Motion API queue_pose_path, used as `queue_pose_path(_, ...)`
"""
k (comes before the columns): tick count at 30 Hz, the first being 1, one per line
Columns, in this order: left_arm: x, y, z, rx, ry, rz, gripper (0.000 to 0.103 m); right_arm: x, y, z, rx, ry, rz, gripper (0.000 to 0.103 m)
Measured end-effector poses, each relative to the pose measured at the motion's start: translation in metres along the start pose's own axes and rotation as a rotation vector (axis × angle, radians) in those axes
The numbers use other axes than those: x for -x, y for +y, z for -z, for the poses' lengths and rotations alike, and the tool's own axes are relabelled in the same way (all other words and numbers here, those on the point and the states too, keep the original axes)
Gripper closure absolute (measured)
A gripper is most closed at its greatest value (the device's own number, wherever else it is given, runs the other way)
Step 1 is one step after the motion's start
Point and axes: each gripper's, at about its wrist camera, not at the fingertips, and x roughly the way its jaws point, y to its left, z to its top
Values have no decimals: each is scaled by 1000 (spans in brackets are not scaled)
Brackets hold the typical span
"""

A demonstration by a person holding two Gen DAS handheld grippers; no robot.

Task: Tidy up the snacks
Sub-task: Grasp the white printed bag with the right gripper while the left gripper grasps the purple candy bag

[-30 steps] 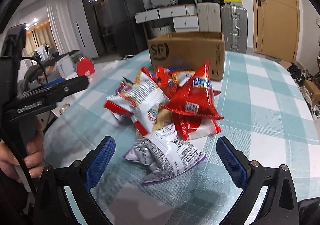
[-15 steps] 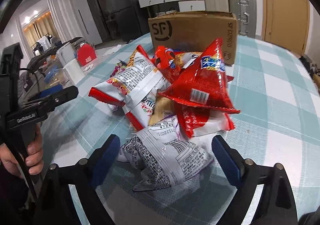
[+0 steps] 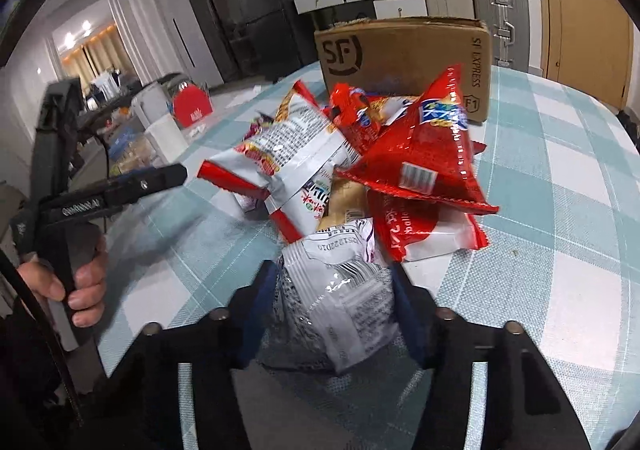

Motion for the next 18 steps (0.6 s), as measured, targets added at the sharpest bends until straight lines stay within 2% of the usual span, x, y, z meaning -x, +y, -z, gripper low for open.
queue_pose_path(11,-23,1,-20,-22,90,79,1,23,-3,10,-23,-56,-27,57)
queue_pose_path(14,-36,-10,-30,-71,112,78,1,29,-6,13,-34,-66,-31,57)
queue_pose_path(18,-60,-31,-41,-127,170,129,1,37,-8,17,-43,-78,-36,57)
